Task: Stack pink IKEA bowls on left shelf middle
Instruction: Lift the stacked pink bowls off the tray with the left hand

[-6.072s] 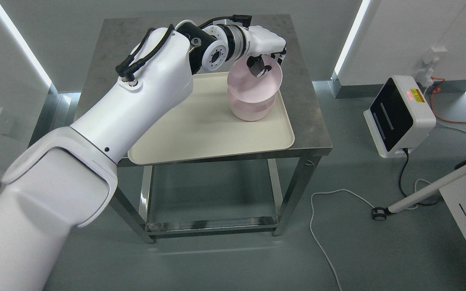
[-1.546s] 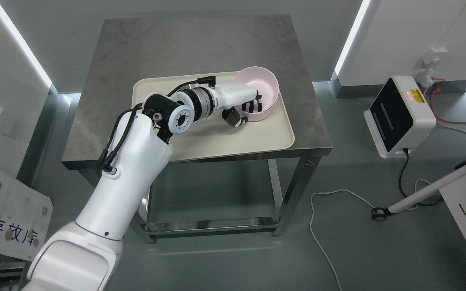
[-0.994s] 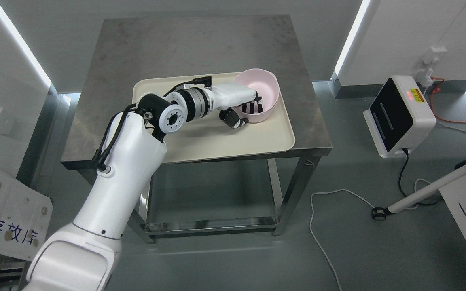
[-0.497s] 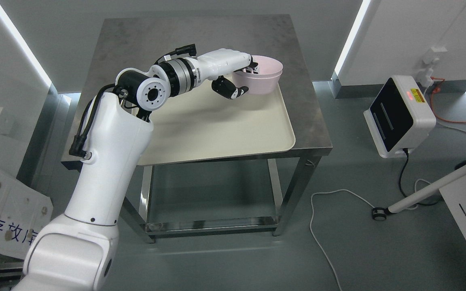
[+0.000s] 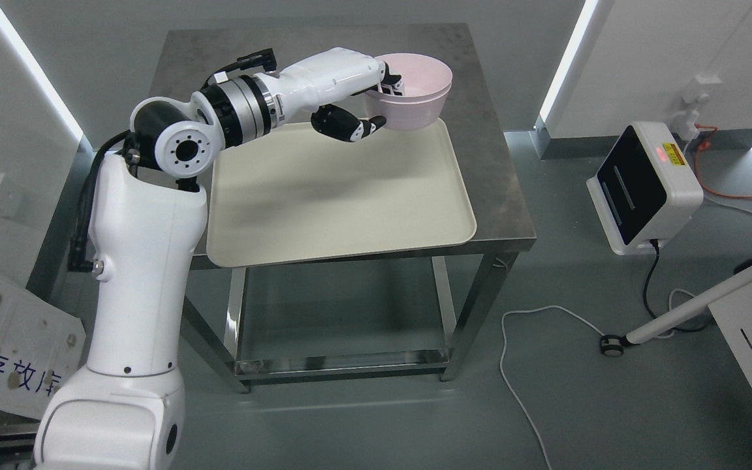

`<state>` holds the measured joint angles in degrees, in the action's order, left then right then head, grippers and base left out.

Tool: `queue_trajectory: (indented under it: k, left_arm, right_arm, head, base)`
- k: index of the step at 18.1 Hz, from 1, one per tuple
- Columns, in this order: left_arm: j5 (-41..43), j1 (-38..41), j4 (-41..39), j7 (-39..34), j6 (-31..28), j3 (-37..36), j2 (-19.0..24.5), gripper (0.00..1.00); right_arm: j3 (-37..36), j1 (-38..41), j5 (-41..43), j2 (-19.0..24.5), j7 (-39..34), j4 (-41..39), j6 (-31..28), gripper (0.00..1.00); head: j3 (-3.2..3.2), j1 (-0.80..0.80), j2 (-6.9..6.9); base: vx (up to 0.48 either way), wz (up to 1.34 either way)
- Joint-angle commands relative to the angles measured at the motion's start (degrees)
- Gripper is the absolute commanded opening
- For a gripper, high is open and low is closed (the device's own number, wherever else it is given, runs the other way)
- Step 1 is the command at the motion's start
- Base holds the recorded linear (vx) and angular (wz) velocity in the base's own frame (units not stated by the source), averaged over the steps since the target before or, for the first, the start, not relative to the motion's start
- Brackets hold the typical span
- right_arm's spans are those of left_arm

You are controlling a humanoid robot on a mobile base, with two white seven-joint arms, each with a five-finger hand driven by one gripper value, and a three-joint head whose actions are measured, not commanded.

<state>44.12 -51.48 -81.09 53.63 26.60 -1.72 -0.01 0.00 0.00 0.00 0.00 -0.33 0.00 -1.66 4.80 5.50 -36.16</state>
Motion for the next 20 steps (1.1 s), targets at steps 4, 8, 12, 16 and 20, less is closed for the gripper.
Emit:
queue_trajectory:
  k: [4,8,12,16,20]
  left_arm:
    - [-3.1,6.5,-11.5,1.5,3.2,13.6,1.0,0.03]
    - [-3.1,6.5,-11.5,1.5,3.2,13.8,1.0,0.03]
    - [-3.1,6.6,-11.5,1.3,3.3,13.8,1.0,0.03]
    - [-3.1,8.7,-11.5,1.2,3.2,13.7,1.0,0.03]
    - [-3.1,8.9,-11.5,1.3,3.3,14.5,1.0,0.04]
  right_arm:
    - [-0.7,1.7,0.0,-1.0,0.0,-1.9,-0.4,1.00]
    - [-0.7,1.7,0.0,-1.0,0.0,-1.9,-0.4,1.00]
    - [-0.6,1.7,0.0,-1.0,0.0,-1.9,-0.4,1.00]
    - [-0.7,1.7,0.0,-1.0,0.0,-1.9,-0.4,1.00]
    - [-0.6,1.7,0.0,-1.0,0.0,-1.9,-0.4,1.00]
  head:
    - [0.00,0.00,0.00]
    - [0.00,0.00,0.00]
    - [0.00,0.00,0.00]
    - [0.00,0.00,0.00]
    - [0.00,0.00,0.00]
  base:
    - [0.000,0.01]
    - [-0.003,-0.01]
    - [-0.013,0.01]
    - [-0.029,0.01]
    - [-0.021,0.04]
